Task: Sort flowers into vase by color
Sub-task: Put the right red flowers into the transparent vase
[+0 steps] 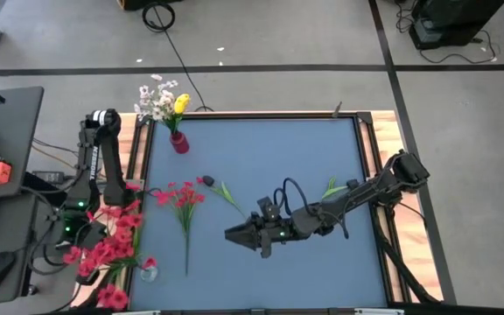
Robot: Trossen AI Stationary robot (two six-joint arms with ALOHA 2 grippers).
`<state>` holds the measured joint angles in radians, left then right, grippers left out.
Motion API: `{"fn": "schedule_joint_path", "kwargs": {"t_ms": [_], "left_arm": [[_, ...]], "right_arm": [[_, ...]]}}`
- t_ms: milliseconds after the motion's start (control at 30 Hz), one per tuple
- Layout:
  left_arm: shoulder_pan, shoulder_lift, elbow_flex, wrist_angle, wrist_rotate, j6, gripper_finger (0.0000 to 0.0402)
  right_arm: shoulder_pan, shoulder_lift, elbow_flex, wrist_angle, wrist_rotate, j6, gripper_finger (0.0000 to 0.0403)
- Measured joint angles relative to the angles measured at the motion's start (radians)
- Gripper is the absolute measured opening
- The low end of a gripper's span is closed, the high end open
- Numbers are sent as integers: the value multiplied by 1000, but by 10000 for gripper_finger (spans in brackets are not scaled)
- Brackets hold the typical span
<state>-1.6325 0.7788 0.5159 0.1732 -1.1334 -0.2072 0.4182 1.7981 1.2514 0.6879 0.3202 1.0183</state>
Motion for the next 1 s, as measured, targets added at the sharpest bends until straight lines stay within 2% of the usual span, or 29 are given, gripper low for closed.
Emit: {"fn": "schedule_joint_path", "kwargs": {"t_ms": [200, 333, 567, 1000], "left_arm": [[0, 3, 0, -98, 1, -89, 0], [0, 27, 0, -126, -33, -148, 9], [0, 39, 0, -125, -26, -231, 52], [0, 39, 0, -101, 40, -227, 137]], "right_arm": [[10, 0, 0, -9, 4, 0, 153], [16, 0, 0, -11, 4, 9, 153], [20, 0, 0, -11, 3, 31, 153], [39, 0, 0, -44, 12, 61, 153]]}}
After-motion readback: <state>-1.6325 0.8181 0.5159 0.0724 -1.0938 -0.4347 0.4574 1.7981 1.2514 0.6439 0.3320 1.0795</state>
